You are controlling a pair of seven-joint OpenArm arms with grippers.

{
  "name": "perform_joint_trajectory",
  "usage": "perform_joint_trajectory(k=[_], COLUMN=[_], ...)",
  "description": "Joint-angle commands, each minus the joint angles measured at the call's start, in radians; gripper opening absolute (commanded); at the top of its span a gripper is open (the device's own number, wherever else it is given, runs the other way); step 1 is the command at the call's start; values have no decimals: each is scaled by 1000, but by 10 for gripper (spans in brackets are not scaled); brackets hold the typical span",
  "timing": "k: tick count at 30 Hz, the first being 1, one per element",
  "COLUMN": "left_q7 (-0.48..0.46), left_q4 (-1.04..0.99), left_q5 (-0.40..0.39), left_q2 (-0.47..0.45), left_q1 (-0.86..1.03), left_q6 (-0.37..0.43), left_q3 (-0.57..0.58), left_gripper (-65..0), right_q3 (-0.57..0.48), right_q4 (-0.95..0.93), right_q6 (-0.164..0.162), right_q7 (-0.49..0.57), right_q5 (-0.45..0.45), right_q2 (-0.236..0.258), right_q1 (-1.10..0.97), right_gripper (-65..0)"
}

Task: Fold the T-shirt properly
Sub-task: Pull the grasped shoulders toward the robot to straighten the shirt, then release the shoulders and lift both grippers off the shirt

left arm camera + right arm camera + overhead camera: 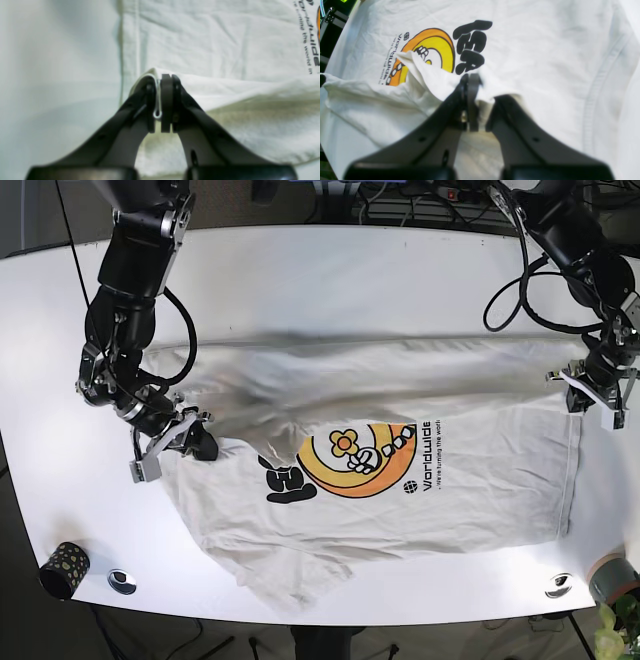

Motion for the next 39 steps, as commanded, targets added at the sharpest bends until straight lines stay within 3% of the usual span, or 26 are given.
perform_joint_trajectory(k=[1,7,9,13,15,18,20,25,31,39], left_q7=[-29,-52,-75,-109,-128,-146,-146,-152,-154,-187], left_q4=[-21,-76,-82,-134,-165,-190,-193,-191,-190,-58], left_q5=[-15,-15,-14,-3,-3,0,0,-1,-8,-9], left_q2=[-40,-60,-60,-86,-101,-107,-127,-156,-195,-188], left_q1=[-35,-54,-55,-62,-71,-89,-89,-81,12,158], left_q6=[-1,-1,-1,-1,-1,-1,-1,-1,-1,-1], left_q3=[19,44,44,76,103,119,120,120,119,114], left_gripper=[-631,-628,-622,-471,-332,-210,-210,-246,-246,-247], right_q3=[4,1,-7,-43,-43,-43,-45,-45,-39,56], right_q4=[-8,-56,-65,-87,-84,-82,-82,-77,90,194], right_q6=[12,6,4,-13,-54,-93,-108,-108,-109,-109], right_q7=[27,81,98,133,152,161,161,158,158,156], right_q5=[1,-3,-3,-3,-3,-3,-3,4,-2,-3], right_q2=[11,12,12,22,23,54,74,150,221,232], right_q1=[42,53,53,53,53,51,48,4,-165,-352], right_gripper=[-650,-650,-621,-379,-236,-140,-133,-133,-133,-133])
